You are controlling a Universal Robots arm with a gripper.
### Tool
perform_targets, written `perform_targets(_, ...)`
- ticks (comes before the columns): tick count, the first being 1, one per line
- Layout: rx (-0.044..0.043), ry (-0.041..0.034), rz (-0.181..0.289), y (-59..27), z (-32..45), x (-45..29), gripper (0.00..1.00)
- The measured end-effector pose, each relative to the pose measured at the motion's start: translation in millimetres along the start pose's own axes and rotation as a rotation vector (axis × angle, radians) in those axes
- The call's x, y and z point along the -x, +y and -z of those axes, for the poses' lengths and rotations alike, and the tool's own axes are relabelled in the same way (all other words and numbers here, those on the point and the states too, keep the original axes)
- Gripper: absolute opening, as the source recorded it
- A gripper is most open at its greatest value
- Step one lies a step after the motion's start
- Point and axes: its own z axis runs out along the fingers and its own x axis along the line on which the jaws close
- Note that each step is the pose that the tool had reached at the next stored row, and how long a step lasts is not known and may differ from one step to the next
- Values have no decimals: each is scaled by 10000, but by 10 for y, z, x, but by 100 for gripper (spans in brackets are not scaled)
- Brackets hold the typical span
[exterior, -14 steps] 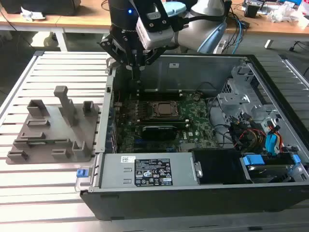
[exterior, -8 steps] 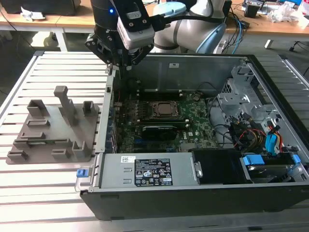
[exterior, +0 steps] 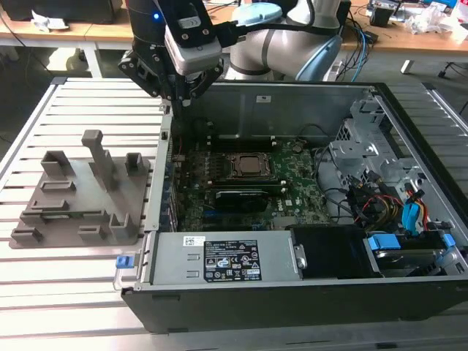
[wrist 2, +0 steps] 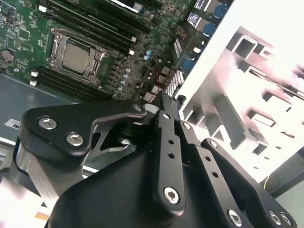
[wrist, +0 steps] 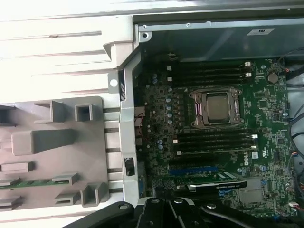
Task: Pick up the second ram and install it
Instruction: 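Reach for the second ram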
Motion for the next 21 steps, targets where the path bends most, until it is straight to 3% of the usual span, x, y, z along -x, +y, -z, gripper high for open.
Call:
perform_targets(1,0,0,0,-1,0,-12,11)
perform_targets(4,0,0,0,-11,3,-144,11)
perform_targets(12,0,0,-1,-24,8,-329,11)
perform_targets(17,-1,0,-1,-42,13,-561,11)
perform_targets(21,0,0,0,-50,15,-676,11)
